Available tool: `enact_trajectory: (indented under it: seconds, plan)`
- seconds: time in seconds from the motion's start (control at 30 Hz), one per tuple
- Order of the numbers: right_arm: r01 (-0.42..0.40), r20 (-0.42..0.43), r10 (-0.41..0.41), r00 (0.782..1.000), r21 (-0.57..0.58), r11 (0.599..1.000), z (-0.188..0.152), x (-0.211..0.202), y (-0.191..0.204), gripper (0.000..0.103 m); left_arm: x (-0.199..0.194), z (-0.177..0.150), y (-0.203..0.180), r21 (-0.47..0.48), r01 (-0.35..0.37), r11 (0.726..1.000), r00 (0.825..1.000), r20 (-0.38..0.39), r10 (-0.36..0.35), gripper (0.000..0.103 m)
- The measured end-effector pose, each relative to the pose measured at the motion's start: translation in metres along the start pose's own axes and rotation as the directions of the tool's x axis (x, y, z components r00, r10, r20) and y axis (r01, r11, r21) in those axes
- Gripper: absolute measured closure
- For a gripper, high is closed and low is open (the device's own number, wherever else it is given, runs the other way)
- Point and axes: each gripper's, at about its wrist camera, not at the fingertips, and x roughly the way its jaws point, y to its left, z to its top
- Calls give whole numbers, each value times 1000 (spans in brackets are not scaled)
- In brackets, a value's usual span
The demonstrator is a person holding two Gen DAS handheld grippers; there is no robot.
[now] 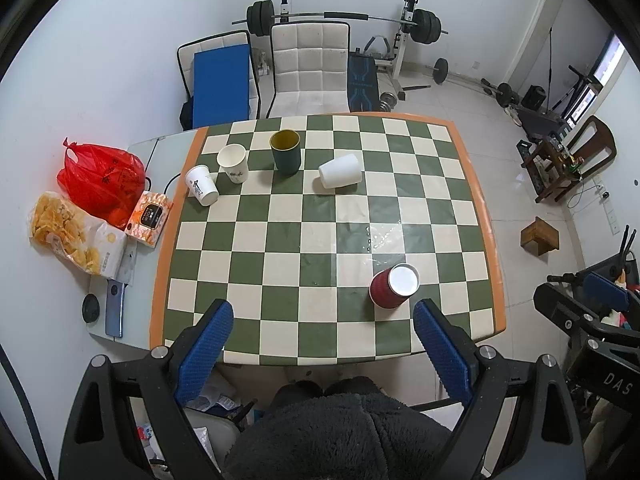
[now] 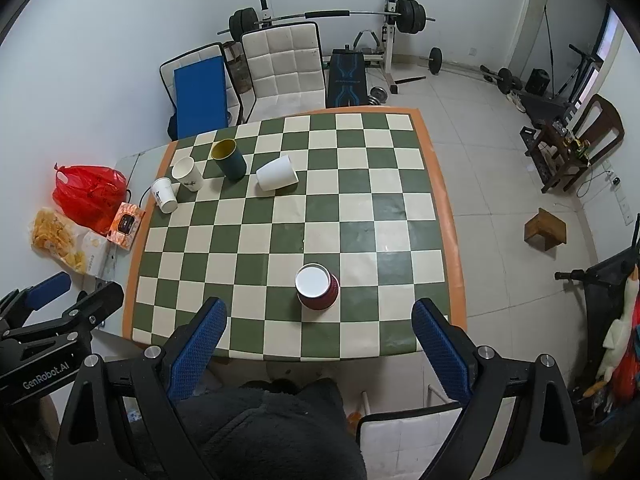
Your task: Flip cup upside down
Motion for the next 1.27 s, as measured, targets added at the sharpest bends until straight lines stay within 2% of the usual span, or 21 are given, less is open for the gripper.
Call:
enact_trajectory:
  seconds: [0.67,1.27]
  plan:
    - [-3,-3,3,1000,2,1000,2,0,0,7,0,2,3,7,-3,1000,1000,-6,3,10]
    - [-12,-7,12,1000,-6,1000,-9,-1,-1,7,-1,7,1,23,2,1000,1000,-3,-2,10]
